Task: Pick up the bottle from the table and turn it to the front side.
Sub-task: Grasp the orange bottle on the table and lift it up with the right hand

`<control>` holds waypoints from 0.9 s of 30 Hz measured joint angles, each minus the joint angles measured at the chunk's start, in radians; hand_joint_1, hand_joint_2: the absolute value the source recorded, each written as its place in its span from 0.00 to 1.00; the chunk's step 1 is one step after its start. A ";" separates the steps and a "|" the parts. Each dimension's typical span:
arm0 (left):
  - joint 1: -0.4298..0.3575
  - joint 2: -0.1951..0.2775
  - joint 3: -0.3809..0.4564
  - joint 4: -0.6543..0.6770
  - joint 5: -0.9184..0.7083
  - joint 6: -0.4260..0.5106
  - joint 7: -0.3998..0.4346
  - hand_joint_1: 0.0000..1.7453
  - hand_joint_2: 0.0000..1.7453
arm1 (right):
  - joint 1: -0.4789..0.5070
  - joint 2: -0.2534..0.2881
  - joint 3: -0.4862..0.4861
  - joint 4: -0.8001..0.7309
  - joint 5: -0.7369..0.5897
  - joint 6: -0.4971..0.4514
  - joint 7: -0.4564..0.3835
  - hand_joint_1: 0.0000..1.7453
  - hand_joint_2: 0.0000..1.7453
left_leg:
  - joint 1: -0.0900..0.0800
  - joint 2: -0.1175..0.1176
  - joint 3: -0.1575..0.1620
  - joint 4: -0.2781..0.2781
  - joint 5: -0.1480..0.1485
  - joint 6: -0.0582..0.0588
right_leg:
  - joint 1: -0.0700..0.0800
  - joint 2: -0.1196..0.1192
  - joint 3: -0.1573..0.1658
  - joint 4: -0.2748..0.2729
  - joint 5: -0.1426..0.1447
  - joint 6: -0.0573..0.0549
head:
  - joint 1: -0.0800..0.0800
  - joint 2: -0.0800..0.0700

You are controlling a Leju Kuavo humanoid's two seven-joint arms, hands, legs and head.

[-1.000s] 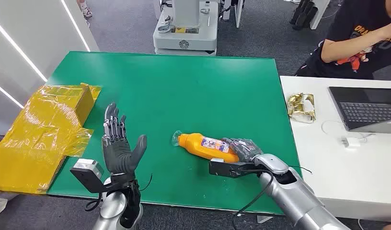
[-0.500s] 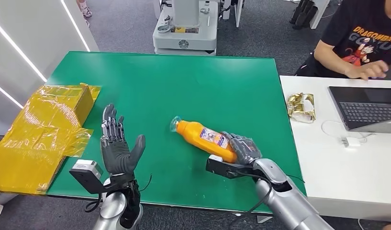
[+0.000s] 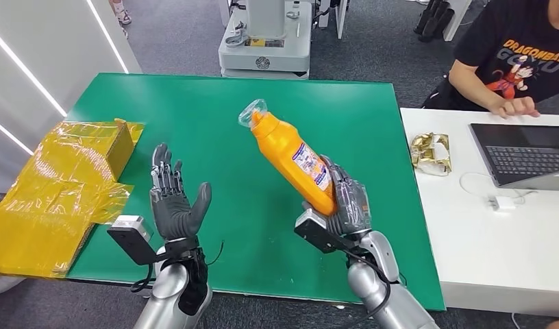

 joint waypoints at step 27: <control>-0.139 0.000 -0.048 0.208 0.076 -0.373 0.169 0.00 1.00 | 0.071 0.018 0.008 -0.067 0.008 0.184 0.035 1.00 1.00 | 0.000 0.000 0.000 0.000 0.000 0.000 | 0.000 0.000 -0.001 0.000 0.000 0.000 | 0.000 0.000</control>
